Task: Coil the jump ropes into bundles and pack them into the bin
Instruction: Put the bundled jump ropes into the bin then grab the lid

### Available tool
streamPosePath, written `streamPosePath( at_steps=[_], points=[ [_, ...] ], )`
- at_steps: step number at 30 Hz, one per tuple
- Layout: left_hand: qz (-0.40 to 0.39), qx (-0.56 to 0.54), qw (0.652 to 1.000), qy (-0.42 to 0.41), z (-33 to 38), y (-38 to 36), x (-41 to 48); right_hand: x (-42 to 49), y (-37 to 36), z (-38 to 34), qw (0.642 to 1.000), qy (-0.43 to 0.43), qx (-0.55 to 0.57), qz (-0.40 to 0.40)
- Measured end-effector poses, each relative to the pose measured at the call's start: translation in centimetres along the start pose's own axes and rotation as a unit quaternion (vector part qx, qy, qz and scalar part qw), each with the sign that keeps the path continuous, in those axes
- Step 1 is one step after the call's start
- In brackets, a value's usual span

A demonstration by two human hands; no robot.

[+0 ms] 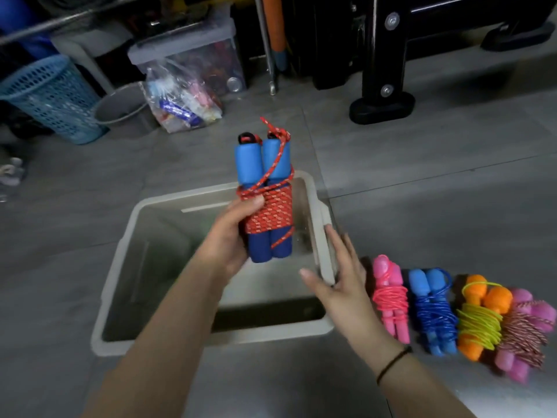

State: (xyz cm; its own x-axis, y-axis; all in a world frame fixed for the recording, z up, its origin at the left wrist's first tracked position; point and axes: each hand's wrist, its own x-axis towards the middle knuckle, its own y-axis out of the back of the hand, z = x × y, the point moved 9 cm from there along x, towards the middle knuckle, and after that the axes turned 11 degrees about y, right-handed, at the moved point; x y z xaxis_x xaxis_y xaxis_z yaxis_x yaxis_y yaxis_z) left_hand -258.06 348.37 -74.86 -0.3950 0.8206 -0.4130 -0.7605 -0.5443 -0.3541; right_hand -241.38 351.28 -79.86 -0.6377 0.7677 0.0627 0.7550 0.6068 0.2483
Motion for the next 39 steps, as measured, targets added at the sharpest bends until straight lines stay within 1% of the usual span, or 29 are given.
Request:
streamPosePath(
  at_steps=[1,2,4,6,8,11,13,15,17,18,19,20,21,22,23,24,25,26,27,28,29,30,31,33,34,35,37,39],
  points=[
    [0.003,0.04,0.999,0.006,1.2,1.3,0.0,0.0,-0.4,0.4,0.998,-0.01,0.066,0.001],
    [0.011,0.082,0.996,0.021,1.7,2.9,0.2,0.0,-0.6,0.6,0.994,-0.012,0.107,0.004],
    [0.038,0.17,0.981,0.081,0.7,6.4,0.7,-0.1,-0.7,0.4,0.991,-0.015,0.134,0.016],
    [0.083,0.236,0.957,0.149,-1.8,9.6,1.0,-0.2,-0.6,0.5,0.989,-0.025,0.142,0.031],
    [0.117,0.227,0.945,0.205,-4.6,12.2,1.3,-0.2,-0.7,0.7,0.991,-0.031,0.128,0.027],
    [0.136,0.193,0.919,0.317,-9.2,14.4,1.2,-0.1,-0.9,1.1,0.993,-0.031,0.112,0.021],
    [0.149,0.219,0.903,0.338,-10.9,15.8,2.0,0.0,-0.8,1.1,0.993,-0.025,0.109,0.027],
    [0.17,0.251,0.893,0.333,-11.7,17.1,3.5,0.1,-0.8,1.0,0.995,-0.018,0.097,0.029],
    [0.18,0.321,0.871,0.325,-11.8,18.0,5.1,0.1,-0.8,1.1,0.996,-0.018,0.089,0.025],
    [0.197,0.411,0.834,0.311,-11.0,18.2,5.6,0.1,-0.8,1.2,0.996,-0.02,0.088,0.022],
    [0.216,0.535,0.767,0.282,-9.3,17.8,5.6,0.0,-0.8,1.2,0.996,-0.023,0.087,0.019],
    [0.232,0.657,0.676,0.239,-7.7,17.2,5.7,0.0,-0.8,1.3,0.996,-0.024,0.086,0.016],
    [0.243,0.741,0.592,0.204,-6.3,15.9,5.2,0.0,-0.8,1.2,0.996,-0.024,0.085,0.014],
    [0.246,0.791,0.532,0.173,-5.4,15.0,5.0,0.0,-0.9,1.2,0.996,-0.024,0.084,0.013],
    [0.237,0.818,0.509,0.124,-4.8,13.6,4.8,0.0,-0.9,1.1,0.996,-0.022,0.081,0.014],
    [0.199,0.835,0.509,0.069,-5.0,12.1,4.8,0.0,-1.0,1.1,0.997,-0.018,0.075,0.015],
    [0.127,0.852,0.507,0.012,-6.0,10.4,4.8,-0.1,-1.1,1.0,0.997,-0.014,0.068,0.017],
    [0.033,0.87,0.491,-0.033,-7.7,8.7,4.5,-0.1,-1.2,0.9,0.998,-0.012,0.063,0.016],
    [-0.063,0.89,0.45,-0.04,-10.0,7.8,4.1,-0.1,-1.4,0.8,0.998,-0.011,0.06,0.013],
    [-0.141,0.904,0.402,-0.027,-12.1,7.5,3.4,-0.1,-1.4,0.8,0.998,-0.012,0.057,0.01],
    [-0.189,0.918,0.349,-0.001,-13.9,8.0,3.0,0.0,-1.4,0.7,0.998,-0.013,0.054,0.009],
    [-0.208,0.928,0.309,0.015,-15.0,8.7,2.9,0.0,-1.3,0.6,0.998,-0.014,0.053,0.008],
    [-0.209,0.936,0.282,0.024,-15.4,9.6,3.0,0.0,-1.3,0.5,0.999,-0.016,0.052,0.006],
    [-0.186,0.952,0.24,0.042,-15.0,11.1,3.2,0.0,-1.4,0.3,0.998,-0.018,0.055,-0.007],
    [-0.17,0.956,0.233,0.055,-14.6,11.9,3.3,0.1,-1.5,0.3,0.998,-0.019,0.057,-0.013],
    [-0.148,0.958,0.235,0.073,-14.2,12.6,3.4,0.0,-1.6,0.3,0.998,-0.02,0.06,-0.017],
    [-0.108,0.959,0.242,0.095,-13.5,13.4,3.3,0.0,-1.7,0.2,0.998,-0.022,0.059,-0.019],
    [-0.094,0.959,0.249,0.101,-13.2,13.9,3.2,-0.1,-1.9,0.2,0.998,-0.025,0.057,-0.021]
  ],
)
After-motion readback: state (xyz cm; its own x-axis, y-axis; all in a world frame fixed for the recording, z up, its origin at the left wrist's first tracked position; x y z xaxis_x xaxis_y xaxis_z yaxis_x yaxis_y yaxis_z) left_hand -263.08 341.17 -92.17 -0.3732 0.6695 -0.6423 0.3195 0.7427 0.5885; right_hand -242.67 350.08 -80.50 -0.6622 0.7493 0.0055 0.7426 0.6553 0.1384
